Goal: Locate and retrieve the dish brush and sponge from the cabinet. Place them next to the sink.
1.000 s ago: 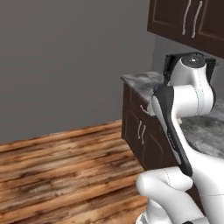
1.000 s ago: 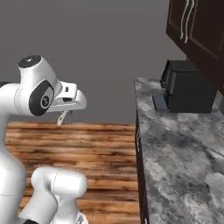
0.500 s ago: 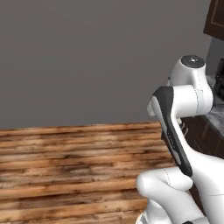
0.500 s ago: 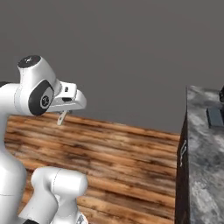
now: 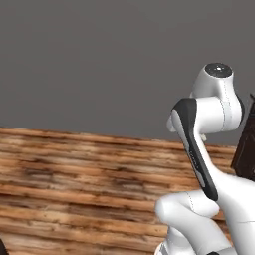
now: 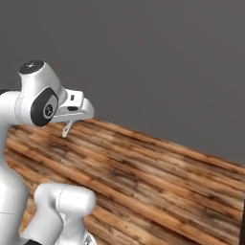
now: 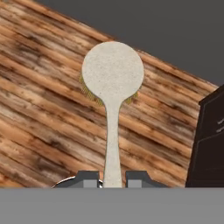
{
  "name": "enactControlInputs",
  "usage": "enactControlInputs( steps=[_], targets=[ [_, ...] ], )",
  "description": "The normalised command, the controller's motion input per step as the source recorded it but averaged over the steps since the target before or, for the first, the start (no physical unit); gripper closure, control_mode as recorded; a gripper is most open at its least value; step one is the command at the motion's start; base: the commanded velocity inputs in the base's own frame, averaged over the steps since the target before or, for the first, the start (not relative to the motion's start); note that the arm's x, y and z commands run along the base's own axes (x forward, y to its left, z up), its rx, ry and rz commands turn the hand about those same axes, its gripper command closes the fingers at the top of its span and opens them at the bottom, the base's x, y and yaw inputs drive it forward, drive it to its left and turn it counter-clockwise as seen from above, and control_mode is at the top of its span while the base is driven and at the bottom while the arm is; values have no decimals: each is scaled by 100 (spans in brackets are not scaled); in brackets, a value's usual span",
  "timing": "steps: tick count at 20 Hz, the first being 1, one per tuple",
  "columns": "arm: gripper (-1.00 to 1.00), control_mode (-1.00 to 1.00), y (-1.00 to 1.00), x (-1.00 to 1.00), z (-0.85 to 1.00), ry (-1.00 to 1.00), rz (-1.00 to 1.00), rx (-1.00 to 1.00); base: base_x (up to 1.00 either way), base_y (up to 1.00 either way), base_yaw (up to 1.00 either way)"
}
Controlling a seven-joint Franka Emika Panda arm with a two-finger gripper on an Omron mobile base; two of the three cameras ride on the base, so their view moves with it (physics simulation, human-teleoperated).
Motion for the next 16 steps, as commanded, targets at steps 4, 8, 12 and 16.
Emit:
enactControlInputs(
  steps=[4,8,12,16],
  targets=[
    [100,100,0,0,0,0,0,0,-13,50,46],
    [100,100,0,0,0,0,0,0,-12,48,46],
    [100,100,0,0,0,0,0,0,-15,52,45],
    [100,100,0,0,0,0,0,0,-14,49,46]
  ],
)
